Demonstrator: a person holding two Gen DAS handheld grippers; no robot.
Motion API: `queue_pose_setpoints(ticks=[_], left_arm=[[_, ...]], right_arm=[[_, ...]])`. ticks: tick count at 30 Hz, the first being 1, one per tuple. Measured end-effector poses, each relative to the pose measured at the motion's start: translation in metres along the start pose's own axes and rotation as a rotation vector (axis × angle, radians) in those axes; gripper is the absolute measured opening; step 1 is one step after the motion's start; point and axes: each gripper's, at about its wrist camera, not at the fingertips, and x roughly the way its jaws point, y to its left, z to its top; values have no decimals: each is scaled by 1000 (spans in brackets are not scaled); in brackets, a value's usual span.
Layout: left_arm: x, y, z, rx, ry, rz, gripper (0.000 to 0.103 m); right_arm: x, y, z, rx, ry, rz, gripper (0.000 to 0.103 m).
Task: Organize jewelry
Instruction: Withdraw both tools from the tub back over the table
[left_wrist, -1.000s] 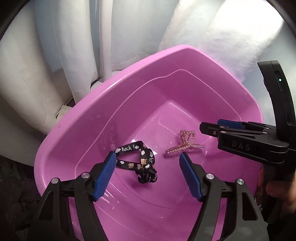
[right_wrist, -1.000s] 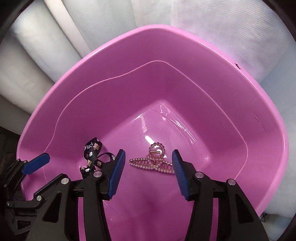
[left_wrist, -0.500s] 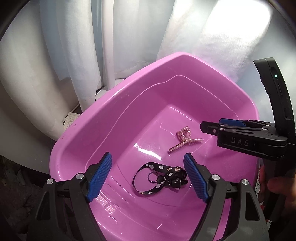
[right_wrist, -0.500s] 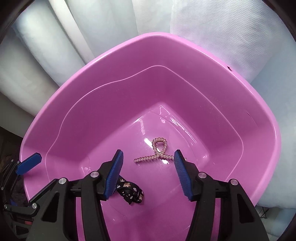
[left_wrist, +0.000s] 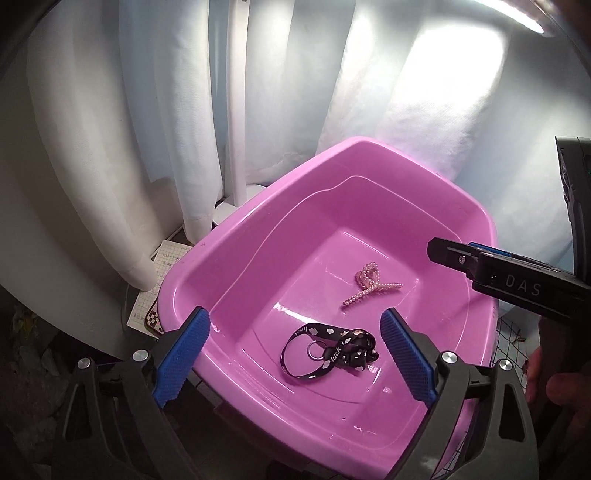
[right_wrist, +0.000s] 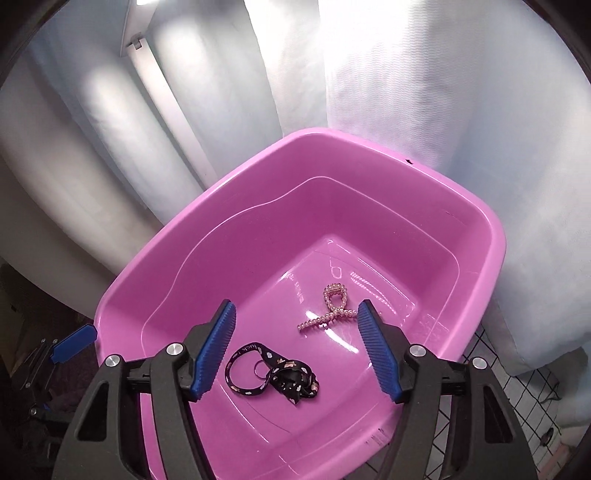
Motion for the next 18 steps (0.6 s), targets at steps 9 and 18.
queue_pose_setpoints(ticks=[9, 18], left_arm=[[-37, -7, -25, 6, -38, -8, 94], [-72, -48, -61, 60, -44, -68, 94]], right_arm=[[-66, -9, -51, 52, -140, -17, 70], [-120, -45, -130, 138, -155, -62, 70]])
